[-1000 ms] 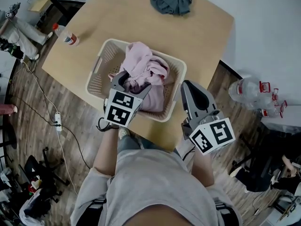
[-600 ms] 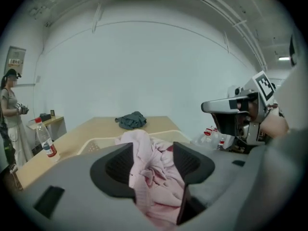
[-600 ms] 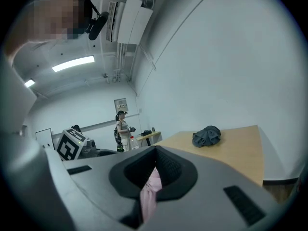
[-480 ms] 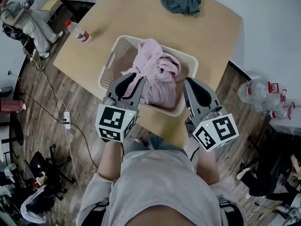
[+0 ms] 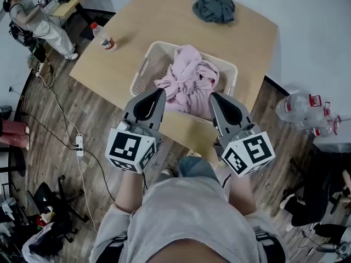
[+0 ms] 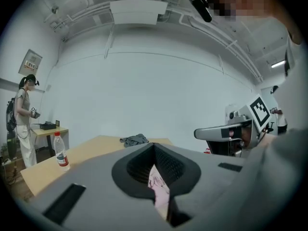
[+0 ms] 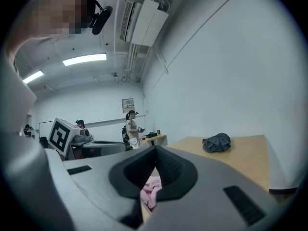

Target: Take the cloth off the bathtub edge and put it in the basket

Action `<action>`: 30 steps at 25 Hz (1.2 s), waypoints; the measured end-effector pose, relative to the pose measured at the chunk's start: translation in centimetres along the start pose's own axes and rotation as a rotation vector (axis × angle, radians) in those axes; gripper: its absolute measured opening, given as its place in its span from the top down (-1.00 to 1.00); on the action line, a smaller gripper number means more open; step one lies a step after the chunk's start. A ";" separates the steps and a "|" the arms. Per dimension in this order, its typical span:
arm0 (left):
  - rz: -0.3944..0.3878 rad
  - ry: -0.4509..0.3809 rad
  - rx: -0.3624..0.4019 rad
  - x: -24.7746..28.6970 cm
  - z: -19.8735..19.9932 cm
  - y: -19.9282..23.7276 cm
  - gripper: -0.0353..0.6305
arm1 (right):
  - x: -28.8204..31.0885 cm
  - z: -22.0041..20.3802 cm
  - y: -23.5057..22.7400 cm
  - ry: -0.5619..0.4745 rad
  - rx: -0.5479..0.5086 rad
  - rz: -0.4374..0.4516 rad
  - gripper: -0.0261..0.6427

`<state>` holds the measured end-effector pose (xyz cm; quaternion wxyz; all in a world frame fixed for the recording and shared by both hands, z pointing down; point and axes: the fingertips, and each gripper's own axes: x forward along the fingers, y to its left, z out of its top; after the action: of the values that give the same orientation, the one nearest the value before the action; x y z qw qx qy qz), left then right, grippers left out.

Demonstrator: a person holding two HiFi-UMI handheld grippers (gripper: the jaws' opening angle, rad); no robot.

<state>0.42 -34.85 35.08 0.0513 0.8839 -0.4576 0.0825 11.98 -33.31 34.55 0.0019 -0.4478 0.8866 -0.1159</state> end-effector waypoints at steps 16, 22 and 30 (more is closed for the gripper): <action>-0.139 -0.138 0.039 -11.8 2.8 -3.6 0.86 | -5.7 1.3 10.5 -0.064 -0.107 -0.097 0.90; -0.162 -0.173 0.048 -15.6 3.1 -4.7 0.86 | -7.7 1.3 14.2 -0.082 -0.142 -0.109 0.90; -0.185 -0.209 0.042 -19.9 3.2 -5.9 0.86 | -10.4 1.0 18.1 -0.100 -0.171 -0.126 0.90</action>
<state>-5.72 -16.02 28.06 -0.0079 0.9269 -0.3753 -0.0055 3.96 -14.93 28.76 0.0005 -0.5063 0.8622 -0.0175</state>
